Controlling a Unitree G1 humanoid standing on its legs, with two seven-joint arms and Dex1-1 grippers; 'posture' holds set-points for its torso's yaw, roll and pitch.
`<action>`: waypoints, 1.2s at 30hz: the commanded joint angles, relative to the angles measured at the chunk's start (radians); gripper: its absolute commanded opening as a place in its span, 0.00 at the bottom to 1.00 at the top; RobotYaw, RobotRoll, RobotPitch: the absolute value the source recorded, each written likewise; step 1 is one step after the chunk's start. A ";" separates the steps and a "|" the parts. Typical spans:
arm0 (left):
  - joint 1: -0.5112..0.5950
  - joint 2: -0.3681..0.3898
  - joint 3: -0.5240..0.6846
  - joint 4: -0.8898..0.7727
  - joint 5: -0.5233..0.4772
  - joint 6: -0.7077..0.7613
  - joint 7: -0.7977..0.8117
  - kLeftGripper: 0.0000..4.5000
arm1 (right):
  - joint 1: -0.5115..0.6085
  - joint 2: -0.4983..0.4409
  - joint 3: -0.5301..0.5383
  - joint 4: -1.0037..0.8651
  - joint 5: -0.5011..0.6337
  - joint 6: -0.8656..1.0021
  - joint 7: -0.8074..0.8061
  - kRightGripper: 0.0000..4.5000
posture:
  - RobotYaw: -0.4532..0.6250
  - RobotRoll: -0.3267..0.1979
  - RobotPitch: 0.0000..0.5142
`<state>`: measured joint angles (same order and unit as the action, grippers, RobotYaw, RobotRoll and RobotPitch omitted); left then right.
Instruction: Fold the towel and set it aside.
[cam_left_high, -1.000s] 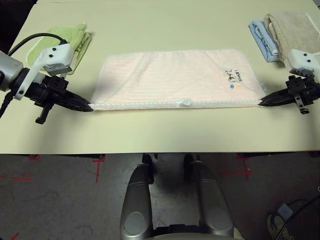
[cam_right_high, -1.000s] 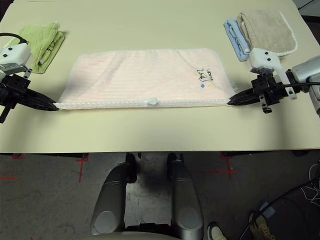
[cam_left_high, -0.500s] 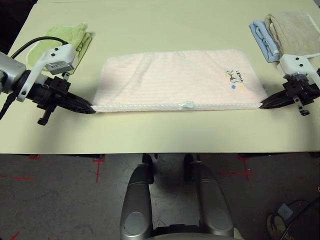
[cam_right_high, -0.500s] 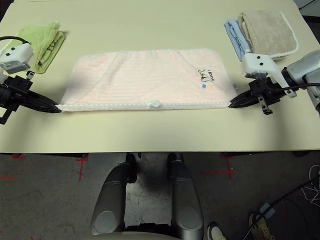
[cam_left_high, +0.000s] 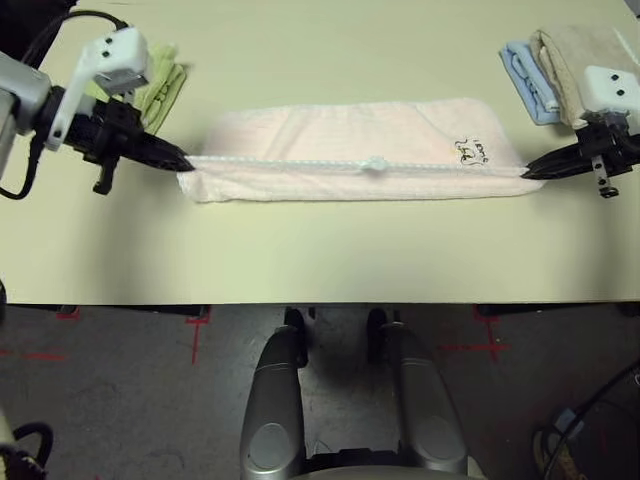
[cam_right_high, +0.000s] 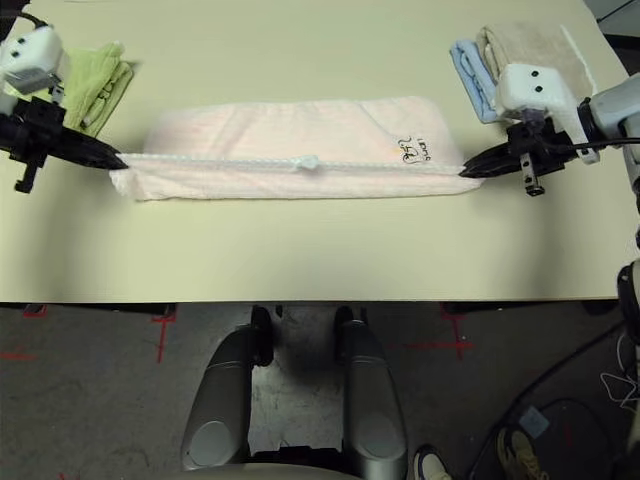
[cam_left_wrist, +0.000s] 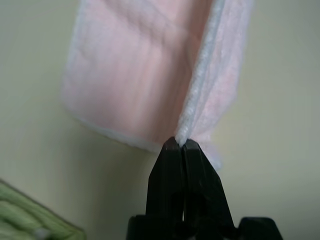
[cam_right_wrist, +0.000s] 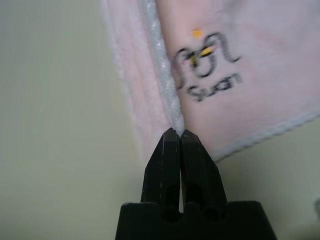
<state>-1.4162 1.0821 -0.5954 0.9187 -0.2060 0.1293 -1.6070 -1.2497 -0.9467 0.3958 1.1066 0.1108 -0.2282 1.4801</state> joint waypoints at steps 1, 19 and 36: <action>-0.005 0.021 0.051 0.120 0.123 -0.030 -0.001 0.00 | 0.005 -0.024 -0.041 0.099 -0.107 -0.038 -0.148 0.00 | 0.41 0.62 0.72; 0.002 -0.129 0.231 0.262 0.293 -0.141 0.245 0.00 | -0.026 0.059 -0.077 0.183 -0.317 -0.115 -0.522 0.00 | 0.42 0.62 0.72; -0.062 -0.190 0.266 0.339 0.403 -0.205 0.382 0.00 | -0.032 0.096 -0.123 0.187 -0.364 -0.109 -0.669 0.00 | 0.42 0.62 0.73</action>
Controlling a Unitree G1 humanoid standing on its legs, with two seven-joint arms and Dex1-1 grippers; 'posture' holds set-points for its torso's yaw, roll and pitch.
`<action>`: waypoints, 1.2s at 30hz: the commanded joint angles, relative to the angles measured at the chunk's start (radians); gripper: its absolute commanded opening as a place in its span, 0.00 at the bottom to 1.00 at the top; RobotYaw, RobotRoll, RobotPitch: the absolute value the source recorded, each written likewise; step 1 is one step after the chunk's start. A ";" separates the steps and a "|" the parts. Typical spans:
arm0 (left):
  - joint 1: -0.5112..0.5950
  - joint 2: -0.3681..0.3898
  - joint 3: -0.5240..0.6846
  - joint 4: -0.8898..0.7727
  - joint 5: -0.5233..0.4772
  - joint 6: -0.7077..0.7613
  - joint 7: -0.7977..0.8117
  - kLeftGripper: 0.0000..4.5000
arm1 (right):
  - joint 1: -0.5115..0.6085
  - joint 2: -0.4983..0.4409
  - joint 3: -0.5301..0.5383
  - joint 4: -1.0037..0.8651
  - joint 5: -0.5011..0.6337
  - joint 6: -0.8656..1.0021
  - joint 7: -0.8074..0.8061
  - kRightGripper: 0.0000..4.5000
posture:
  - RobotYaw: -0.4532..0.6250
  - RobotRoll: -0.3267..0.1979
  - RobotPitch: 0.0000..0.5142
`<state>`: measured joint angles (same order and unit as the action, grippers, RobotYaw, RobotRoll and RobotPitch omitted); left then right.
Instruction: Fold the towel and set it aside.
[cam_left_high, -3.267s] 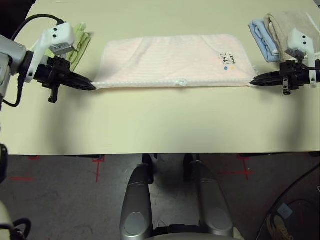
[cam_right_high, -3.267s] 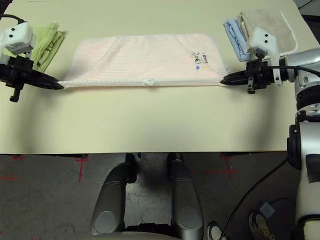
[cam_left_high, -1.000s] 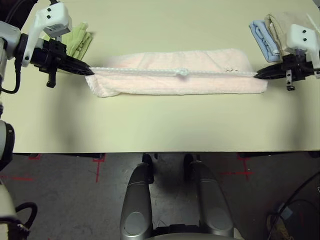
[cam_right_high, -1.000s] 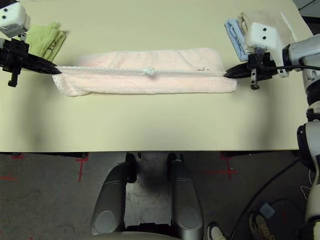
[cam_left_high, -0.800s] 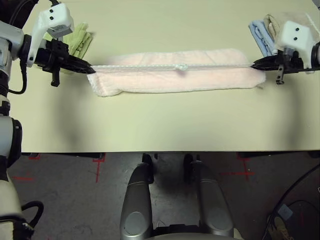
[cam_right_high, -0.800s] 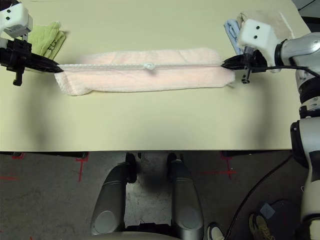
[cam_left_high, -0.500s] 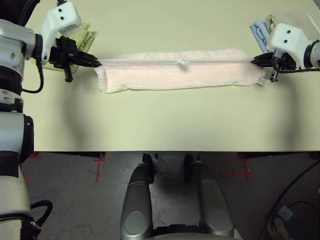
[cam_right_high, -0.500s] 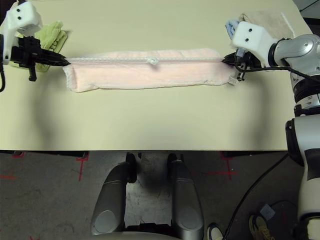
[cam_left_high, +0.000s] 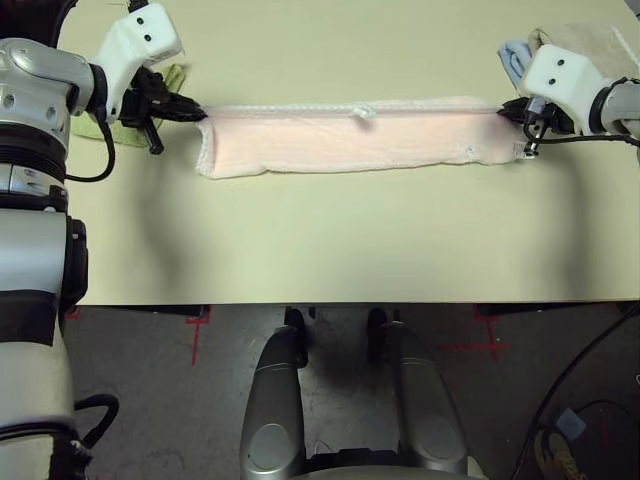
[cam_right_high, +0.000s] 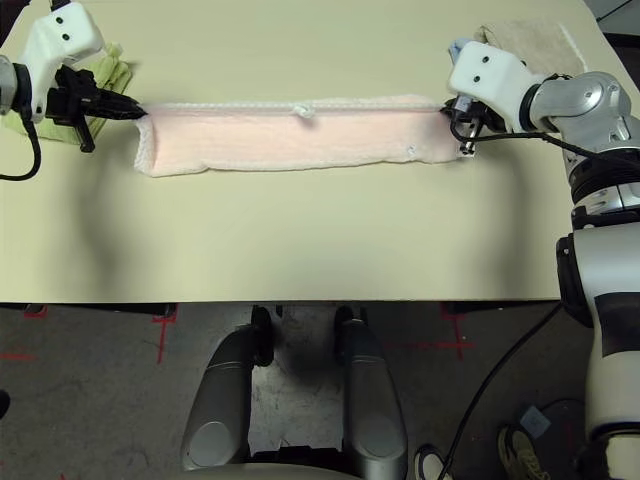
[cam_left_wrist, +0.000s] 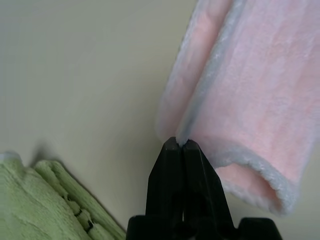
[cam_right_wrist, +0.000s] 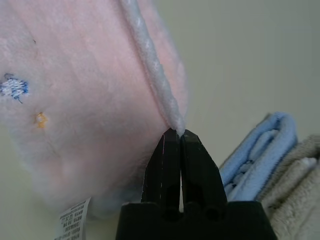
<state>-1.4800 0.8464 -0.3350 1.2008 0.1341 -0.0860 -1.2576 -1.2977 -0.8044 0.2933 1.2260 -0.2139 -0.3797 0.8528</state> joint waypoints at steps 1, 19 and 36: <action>0.002 0.044 0.008 0.059 0.067 0.009 0.042 0.00 | 0.015 -0.046 -0.021 0.068 -0.041 0.042 -0.044 0.00 | 0.42 0.62 0.73; 0.026 0.013 0.062 0.084 0.089 0.002 0.147 0.10 | -0.008 0.032 -0.031 0.078 -0.070 0.063 -0.154 0.24 | 0.42 0.62 0.73; 0.065 0.009 0.375 -0.056 -0.191 0.169 -0.161 0.99 | -0.017 0.097 -0.474 -0.048 0.387 0.213 0.260 1.00 | 0.42 0.62 0.70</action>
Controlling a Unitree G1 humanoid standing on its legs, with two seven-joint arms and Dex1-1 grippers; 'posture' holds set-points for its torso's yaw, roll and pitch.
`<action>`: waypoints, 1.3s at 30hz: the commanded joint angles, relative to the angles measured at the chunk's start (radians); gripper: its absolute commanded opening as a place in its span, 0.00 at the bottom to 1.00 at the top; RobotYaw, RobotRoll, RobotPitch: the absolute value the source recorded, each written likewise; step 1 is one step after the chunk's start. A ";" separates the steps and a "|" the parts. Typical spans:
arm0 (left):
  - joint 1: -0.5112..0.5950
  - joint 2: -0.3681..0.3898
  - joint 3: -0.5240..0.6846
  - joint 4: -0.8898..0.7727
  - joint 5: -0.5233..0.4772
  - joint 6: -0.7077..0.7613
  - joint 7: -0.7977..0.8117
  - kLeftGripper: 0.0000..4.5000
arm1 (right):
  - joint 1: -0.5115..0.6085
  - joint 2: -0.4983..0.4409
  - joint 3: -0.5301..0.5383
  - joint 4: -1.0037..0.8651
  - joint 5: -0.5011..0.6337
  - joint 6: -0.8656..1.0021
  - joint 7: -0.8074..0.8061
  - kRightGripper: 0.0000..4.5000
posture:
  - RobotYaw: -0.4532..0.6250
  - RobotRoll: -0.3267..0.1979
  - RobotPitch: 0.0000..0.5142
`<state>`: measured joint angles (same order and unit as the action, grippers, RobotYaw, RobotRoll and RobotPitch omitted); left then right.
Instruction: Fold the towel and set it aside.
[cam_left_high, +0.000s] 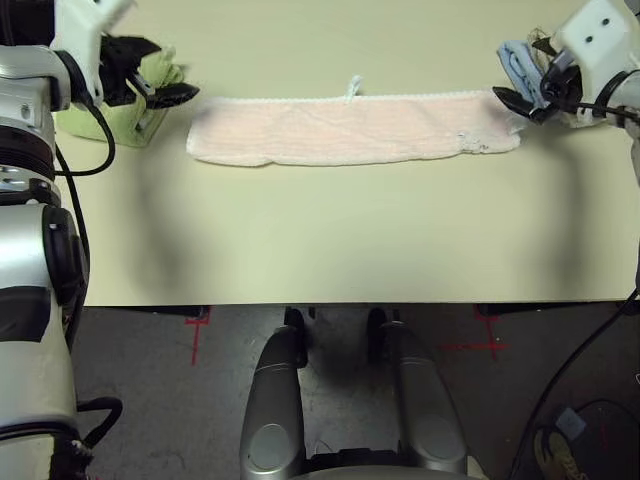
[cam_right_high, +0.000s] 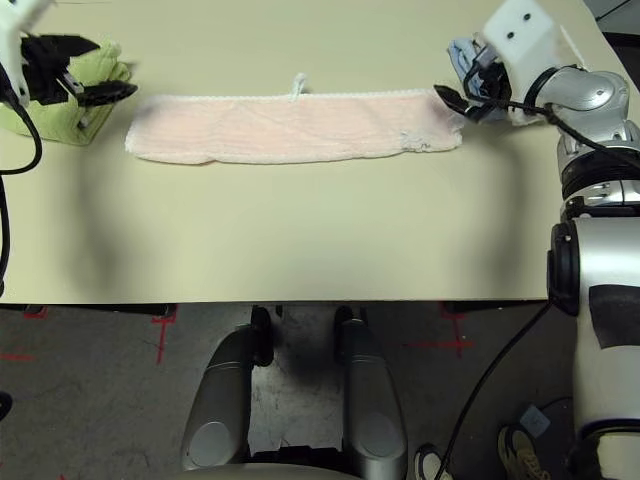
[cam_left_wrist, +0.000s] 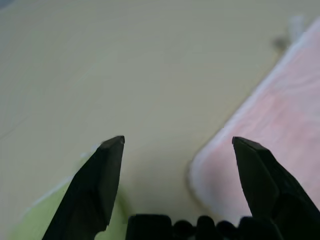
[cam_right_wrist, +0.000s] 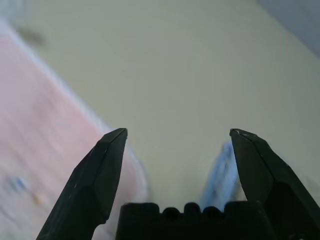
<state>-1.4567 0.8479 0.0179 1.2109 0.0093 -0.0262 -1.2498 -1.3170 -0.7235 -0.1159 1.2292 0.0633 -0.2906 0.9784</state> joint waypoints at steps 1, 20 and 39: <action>0.064 -0.001 0.035 -0.114 -0.105 0.174 -0.229 0.99 | 0.009 0.027 -0.082 -0.076 0.144 0.193 0.181 1.00 | 0.42 0.62 0.70; 0.425 -0.107 0.042 -0.469 -0.233 -0.013 -0.276 0.99 | 0.316 0.059 -0.338 -0.626 0.547 1.226 -0.086 1.00 | 0.40 0.62 0.71; 0.419 -0.126 0.018 -0.461 -0.242 -0.012 -0.283 0.99 | 0.703 0.151 -0.823 -1.081 0.842 1.761 -0.558 1.00 | 0.36 0.62 0.74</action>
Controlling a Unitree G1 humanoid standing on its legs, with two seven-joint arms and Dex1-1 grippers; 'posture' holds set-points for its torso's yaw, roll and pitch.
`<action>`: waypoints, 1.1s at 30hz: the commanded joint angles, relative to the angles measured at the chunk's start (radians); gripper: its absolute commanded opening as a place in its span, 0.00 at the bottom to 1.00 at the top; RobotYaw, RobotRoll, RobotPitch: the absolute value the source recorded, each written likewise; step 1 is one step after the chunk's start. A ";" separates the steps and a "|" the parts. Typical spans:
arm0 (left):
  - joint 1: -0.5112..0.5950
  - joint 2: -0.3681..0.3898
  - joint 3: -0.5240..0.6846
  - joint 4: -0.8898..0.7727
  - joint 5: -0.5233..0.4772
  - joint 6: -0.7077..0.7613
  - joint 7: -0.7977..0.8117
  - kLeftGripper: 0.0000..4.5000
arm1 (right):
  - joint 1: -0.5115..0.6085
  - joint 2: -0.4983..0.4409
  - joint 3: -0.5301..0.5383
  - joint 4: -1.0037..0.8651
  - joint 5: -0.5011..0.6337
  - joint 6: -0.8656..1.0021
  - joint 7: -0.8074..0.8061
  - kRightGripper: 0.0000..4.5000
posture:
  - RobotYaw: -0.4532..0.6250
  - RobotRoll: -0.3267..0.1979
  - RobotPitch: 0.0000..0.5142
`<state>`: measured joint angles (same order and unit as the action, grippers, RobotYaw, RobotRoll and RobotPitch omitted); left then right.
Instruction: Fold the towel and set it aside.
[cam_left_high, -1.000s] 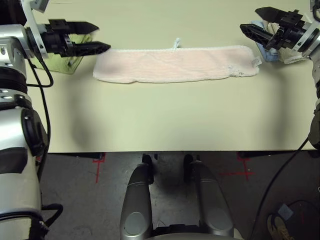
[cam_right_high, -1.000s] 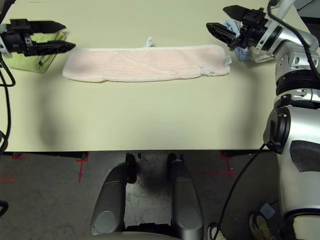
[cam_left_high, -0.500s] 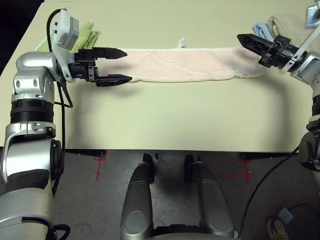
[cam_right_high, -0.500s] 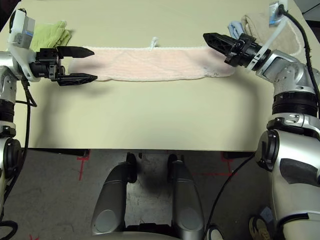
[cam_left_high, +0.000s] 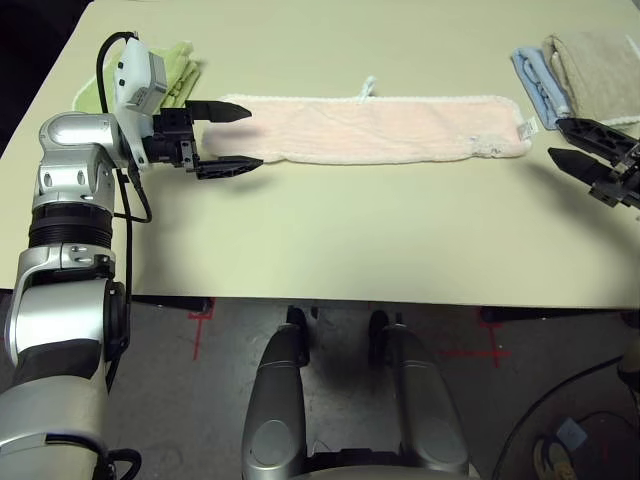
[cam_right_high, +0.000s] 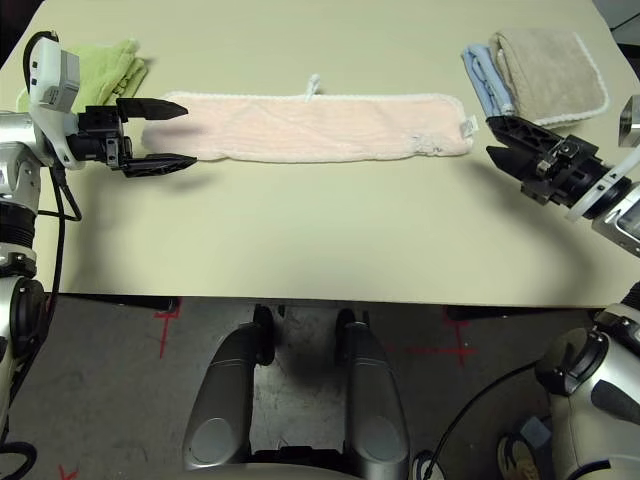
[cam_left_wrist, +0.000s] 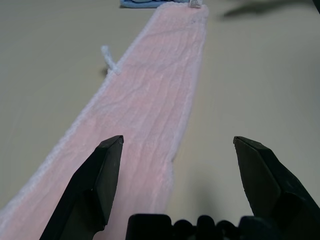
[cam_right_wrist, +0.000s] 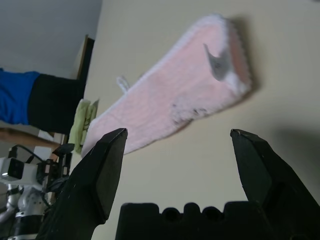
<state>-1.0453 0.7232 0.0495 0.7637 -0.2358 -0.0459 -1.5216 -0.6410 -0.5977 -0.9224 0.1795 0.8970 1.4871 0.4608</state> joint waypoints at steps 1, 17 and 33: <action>0.008 -0.003 -0.014 -0.018 0.002 0.011 -0.010 0.99 | 0.030 0.042 -0.010 -0.030 0.001 -0.038 -0.056 1.00 | 0.36 0.62 0.75; 0.022 0.010 -0.014 -0.058 -0.003 0.039 -0.002 0.99 | -0.051 0.130 0.178 0.205 -0.057 -0.352 -0.131 1.00 | 0.39 0.62 0.76; 0.028 0.017 -0.017 -0.070 -0.002 0.052 -0.004 0.99 | -0.049 0.087 0.222 0.285 0.014 -0.362 -0.103 1.00 | 0.40 0.62 0.76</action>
<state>-1.0418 0.7247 0.0377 0.7149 -0.2378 0.0009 -1.5170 -0.7442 -0.5076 -0.7007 0.4527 0.9106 1.0622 0.3740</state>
